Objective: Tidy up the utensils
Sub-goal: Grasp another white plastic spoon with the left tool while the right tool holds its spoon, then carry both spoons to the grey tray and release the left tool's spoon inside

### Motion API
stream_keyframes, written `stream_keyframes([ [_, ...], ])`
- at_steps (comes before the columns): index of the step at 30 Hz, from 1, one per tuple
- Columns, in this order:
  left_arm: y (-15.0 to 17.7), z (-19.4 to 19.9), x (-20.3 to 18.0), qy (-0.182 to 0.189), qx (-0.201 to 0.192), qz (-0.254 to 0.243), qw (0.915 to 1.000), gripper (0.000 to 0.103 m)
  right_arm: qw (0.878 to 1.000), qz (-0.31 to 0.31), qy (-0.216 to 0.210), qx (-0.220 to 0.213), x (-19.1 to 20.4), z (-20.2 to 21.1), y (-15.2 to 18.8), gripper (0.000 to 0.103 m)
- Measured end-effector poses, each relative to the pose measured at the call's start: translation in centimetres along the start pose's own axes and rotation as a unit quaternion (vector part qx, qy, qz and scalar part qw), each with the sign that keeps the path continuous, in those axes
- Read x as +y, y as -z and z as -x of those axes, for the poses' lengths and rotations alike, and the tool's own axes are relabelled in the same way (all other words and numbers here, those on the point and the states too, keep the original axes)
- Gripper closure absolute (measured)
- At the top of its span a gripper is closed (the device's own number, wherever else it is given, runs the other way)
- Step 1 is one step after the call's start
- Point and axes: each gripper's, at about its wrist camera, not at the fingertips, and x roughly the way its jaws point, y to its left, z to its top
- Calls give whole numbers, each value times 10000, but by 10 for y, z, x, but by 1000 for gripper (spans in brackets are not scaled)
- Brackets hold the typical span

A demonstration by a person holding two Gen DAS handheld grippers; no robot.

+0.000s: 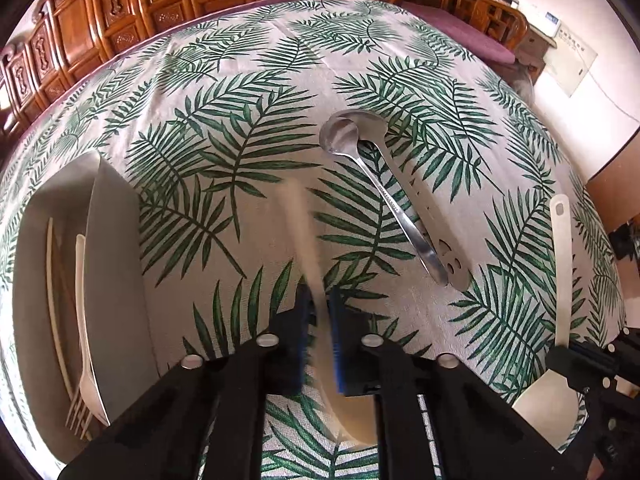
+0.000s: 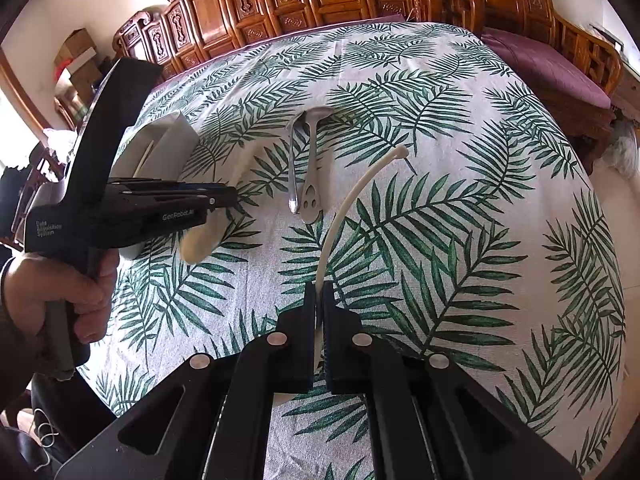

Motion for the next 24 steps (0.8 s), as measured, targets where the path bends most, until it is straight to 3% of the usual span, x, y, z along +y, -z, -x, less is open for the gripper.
stream_keyframes([
  [9, 15, 12, 1, -44, -10, -6, 10000, 97, 9999, 104, 62, 19, 2, -1, 1, 99],
  [24, 33, 97, -2, 48, -688, -306, 9972, 97, 9998, 160, 9, -85, 5, 6, -1, 99],
])
